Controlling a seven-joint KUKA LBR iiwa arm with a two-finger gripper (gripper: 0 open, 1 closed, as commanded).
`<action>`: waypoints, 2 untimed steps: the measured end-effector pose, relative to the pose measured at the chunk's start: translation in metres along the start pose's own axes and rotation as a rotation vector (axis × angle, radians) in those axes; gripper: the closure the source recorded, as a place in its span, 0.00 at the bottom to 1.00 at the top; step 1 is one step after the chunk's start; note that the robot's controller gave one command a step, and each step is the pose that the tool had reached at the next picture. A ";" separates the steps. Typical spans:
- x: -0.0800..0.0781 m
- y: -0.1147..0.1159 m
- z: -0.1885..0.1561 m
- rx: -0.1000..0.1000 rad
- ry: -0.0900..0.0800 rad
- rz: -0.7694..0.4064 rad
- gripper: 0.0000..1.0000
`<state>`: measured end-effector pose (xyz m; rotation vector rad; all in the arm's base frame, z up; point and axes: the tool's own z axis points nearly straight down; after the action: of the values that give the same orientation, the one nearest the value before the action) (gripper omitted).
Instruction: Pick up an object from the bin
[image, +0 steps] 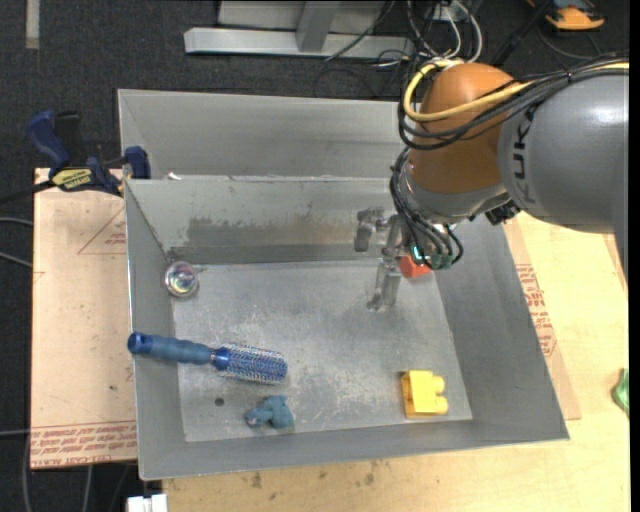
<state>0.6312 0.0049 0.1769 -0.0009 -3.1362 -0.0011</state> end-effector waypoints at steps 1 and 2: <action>0.061 0.018 -0.002 -0.001 -0.003 -0.014 0.00; 0.140 0.023 0.035 0.000 0.005 -0.081 0.00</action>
Offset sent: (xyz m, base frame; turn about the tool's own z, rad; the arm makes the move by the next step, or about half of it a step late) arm -0.0597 0.0166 0.0027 -0.0113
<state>0.4914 0.0279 0.1429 0.1261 -3.1289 -0.0016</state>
